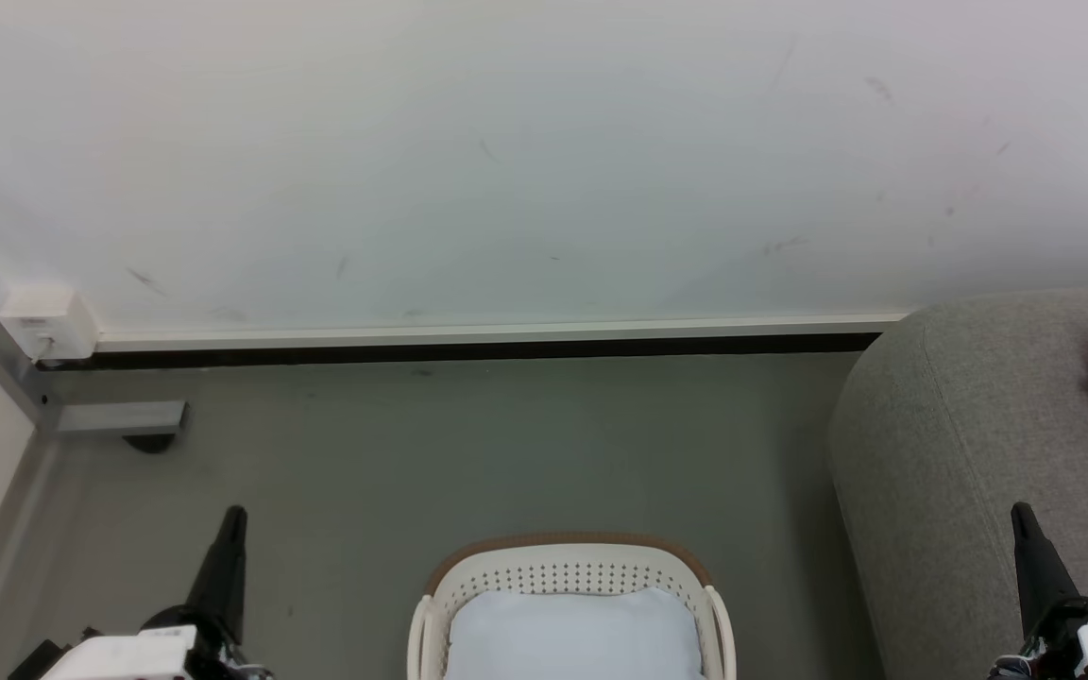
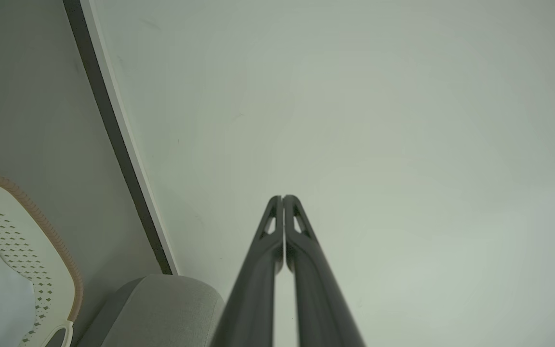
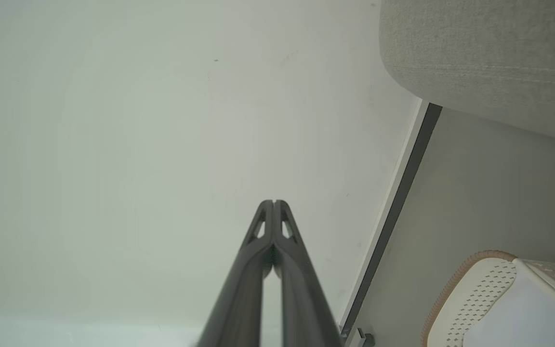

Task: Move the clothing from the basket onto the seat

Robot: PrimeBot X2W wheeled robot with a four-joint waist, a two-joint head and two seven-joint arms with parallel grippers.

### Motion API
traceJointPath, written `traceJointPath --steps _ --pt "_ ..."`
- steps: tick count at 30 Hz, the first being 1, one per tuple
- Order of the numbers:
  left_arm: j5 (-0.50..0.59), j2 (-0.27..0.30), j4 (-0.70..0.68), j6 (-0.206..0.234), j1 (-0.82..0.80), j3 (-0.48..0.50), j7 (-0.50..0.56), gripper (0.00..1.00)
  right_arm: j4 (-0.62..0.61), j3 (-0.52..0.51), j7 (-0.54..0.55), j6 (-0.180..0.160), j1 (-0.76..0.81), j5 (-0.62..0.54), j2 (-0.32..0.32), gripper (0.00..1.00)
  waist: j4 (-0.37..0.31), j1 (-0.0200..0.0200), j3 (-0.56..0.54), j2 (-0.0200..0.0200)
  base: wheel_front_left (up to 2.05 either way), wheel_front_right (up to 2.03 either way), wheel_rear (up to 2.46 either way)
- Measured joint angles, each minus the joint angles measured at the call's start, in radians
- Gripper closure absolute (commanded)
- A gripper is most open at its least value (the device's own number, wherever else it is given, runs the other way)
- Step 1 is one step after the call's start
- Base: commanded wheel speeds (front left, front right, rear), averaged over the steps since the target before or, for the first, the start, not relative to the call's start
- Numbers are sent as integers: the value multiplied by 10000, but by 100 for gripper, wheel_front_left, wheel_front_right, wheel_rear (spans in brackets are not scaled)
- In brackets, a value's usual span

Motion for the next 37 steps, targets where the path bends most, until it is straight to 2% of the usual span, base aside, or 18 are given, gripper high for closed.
traceJointPath --steps 37 --pt "0 0 -2 -2 -1 0 0 100 0 2 0 0 -1 0 0 100 0 0 0 0 0 0 0"
